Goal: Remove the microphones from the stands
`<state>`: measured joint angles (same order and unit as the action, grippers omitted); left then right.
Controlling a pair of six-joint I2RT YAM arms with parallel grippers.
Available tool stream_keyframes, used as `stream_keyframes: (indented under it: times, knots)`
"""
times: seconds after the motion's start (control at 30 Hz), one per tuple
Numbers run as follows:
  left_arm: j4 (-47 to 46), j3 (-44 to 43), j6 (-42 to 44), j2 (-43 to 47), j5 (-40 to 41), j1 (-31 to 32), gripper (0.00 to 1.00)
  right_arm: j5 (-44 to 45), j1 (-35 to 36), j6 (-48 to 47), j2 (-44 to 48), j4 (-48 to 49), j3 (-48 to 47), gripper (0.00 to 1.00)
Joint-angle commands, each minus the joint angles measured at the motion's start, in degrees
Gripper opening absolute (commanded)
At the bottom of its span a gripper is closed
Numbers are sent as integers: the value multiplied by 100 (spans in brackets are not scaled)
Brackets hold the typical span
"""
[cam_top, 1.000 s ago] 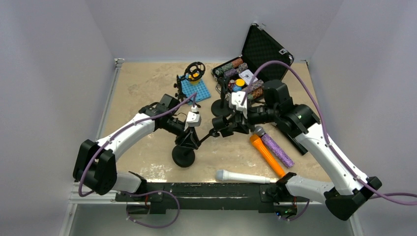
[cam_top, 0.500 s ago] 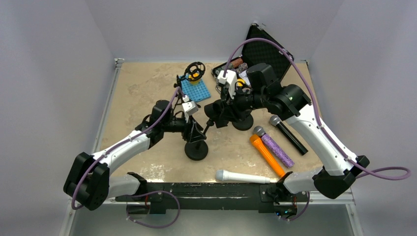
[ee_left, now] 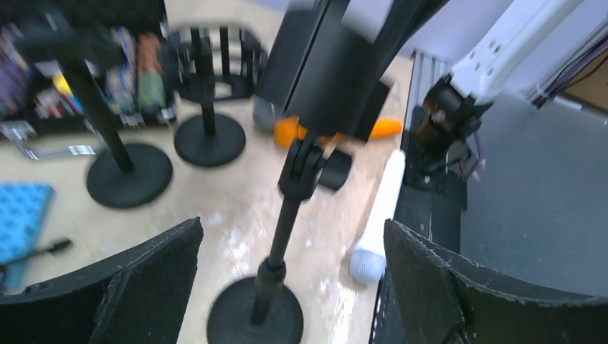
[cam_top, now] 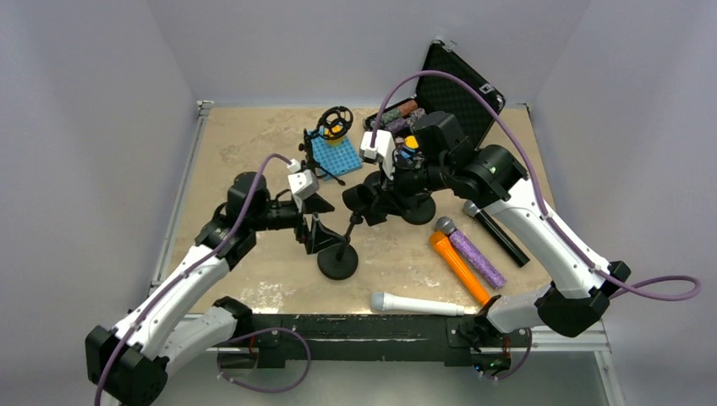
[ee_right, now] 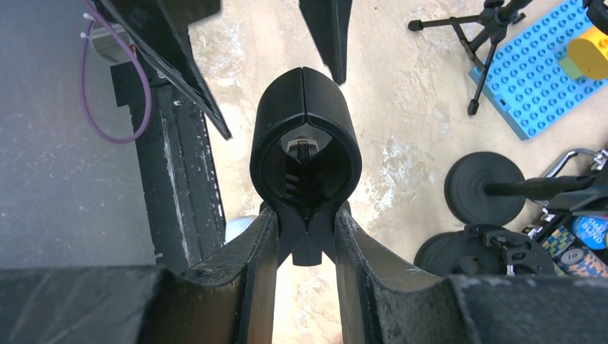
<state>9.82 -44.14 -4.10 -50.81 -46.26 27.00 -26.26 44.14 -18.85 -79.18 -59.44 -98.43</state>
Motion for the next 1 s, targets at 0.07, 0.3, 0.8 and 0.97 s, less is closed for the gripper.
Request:
stream_keyframes:
  times: [0.07,0.3,0.8,0.97]
  knots:
    - [-486,-1148,-891,386,307,-62,100,209,235,-456,-184,-232,-237,0]
    - [-1726,-1328,-1835,-241,727,-43,98,327,393,-554,-320,-222,-296,0]
    - [-1164,-73,-1439,-191,1226,15,91,281,502,-614,-466,-149,-54,0]
    - [-993,302,-1221,37,1318,15,90,299,678,-657,-705,-130,-315,0]
